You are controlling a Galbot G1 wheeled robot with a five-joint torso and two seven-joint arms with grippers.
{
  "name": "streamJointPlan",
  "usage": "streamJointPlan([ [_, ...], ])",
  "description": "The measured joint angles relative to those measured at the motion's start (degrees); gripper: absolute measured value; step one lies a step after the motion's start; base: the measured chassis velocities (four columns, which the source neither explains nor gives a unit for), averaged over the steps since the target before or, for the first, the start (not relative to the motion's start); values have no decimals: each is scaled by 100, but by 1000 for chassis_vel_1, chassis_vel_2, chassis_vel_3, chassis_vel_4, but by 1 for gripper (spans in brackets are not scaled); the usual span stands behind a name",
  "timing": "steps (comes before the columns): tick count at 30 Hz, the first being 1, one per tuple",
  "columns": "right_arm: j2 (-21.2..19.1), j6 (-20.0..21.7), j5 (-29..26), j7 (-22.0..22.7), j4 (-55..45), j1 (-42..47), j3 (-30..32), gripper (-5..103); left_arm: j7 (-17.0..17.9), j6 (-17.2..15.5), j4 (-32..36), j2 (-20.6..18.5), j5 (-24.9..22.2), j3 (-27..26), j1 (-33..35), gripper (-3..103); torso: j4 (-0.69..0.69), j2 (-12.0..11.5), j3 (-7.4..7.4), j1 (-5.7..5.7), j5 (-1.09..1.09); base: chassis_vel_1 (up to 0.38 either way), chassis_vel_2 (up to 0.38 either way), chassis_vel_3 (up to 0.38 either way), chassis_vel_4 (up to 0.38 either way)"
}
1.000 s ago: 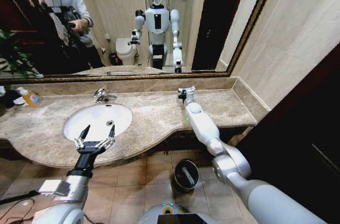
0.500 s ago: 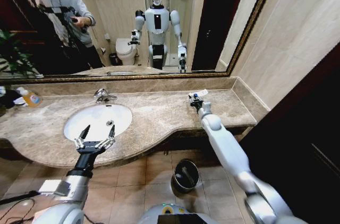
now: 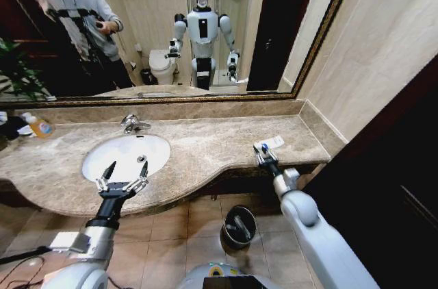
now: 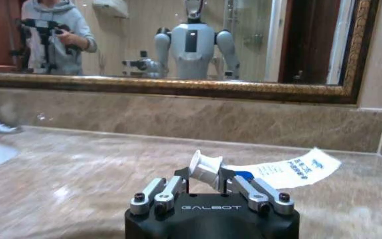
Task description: Pick up the trash from the sink and place it in the trash bin.
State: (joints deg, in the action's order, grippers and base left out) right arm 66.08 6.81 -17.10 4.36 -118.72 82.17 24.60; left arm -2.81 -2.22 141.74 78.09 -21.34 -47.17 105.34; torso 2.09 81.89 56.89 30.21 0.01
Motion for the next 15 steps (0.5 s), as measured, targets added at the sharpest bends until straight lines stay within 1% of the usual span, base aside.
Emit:
streamJointPlan([
  [1,32,-74,87,-21,-70,183,-68,26,0,0,-1,0,0,0,0,100,0,0,0,0,-1,0,0,0,0],
  [2,62,-170,189,-66,-86,328,-163,26,0,0,0,0,0,0,0,100,3,0,0,0,0,0,0,0,0],
  [4,77,-220,238,-82,-89,392,-182,26,0,0,0,0,0,0,0,100,4,0,0,1,0,0,0,0,0],
  [7,314,-722,716,-178,-27,1142,-237,26,1,0,0,0,0,0,0,100,2,0,1,2,-1,0,0,0,0],
  [8,314,-722,716,-178,-27,1142,-237,26,1,0,0,0,0,0,0,100,2,0,1,2,-1,0,0,0,0],
  [10,448,-1000,944,-204,73,1503,-221,26,1,0,-1,0,0,-1,0,100,2,0,1,1,-1,0,0,0,0],
  [12,481,-1078,1006,-210,114,1608,-209,26,1,0,0,0,0,0,0,100,1,0,1,1,-1,0,0,0,0],
  [15,596,-1329,1235,-229,350,1883,-189,26,1,0,0,0,0,0,0,100,1,0,1,1,-2,0,0,0,0],
])
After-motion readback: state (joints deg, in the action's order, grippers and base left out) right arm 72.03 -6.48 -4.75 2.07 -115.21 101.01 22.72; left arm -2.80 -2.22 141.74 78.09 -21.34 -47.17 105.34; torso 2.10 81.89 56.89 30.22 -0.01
